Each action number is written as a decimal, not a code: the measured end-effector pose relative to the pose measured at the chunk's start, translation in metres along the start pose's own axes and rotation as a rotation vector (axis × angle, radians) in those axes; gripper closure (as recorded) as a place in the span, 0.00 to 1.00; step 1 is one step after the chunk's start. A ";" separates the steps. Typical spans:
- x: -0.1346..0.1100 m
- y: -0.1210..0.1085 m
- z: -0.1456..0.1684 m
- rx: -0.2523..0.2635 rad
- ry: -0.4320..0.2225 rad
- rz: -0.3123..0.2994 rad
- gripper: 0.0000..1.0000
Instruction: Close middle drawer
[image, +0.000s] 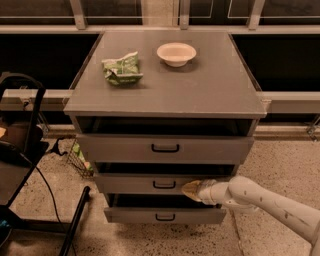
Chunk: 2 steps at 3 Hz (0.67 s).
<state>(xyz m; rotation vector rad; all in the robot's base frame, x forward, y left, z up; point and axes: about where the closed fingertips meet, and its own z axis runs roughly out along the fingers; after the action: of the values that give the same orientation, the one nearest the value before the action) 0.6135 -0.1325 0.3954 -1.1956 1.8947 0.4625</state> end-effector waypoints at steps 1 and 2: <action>-0.001 0.017 -0.014 -0.063 0.011 0.035 1.00; 0.004 0.047 -0.041 -0.160 0.057 0.122 1.00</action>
Offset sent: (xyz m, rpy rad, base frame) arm -0.0860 -0.0160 0.0218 0.0512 0.2831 0.0575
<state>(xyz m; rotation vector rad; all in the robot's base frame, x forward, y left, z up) 0.5532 -0.1393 0.4108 -1.2108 2.0183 0.6638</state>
